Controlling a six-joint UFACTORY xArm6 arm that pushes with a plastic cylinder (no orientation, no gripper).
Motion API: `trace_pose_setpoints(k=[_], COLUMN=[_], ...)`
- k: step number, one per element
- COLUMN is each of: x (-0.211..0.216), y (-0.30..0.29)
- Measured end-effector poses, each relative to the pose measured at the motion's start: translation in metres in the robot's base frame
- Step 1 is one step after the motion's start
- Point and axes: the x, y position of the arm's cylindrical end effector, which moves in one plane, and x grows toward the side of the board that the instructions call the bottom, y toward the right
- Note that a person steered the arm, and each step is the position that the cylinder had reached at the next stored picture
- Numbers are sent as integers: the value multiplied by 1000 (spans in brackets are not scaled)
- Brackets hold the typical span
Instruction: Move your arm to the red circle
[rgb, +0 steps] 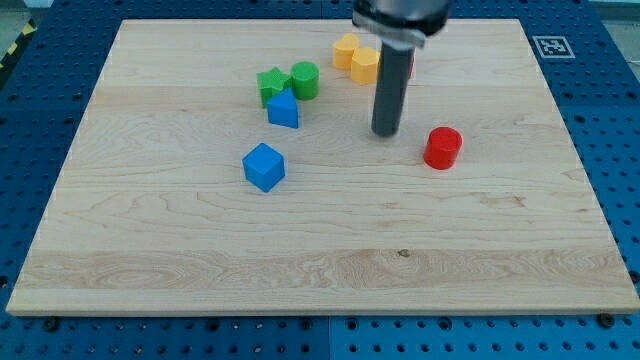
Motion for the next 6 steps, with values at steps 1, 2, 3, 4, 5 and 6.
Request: trace_pose_setpoints(k=[1,2,3,4,5,6], x=[54,66,66,66,59,43], y=[47,114,120,96,87,86])
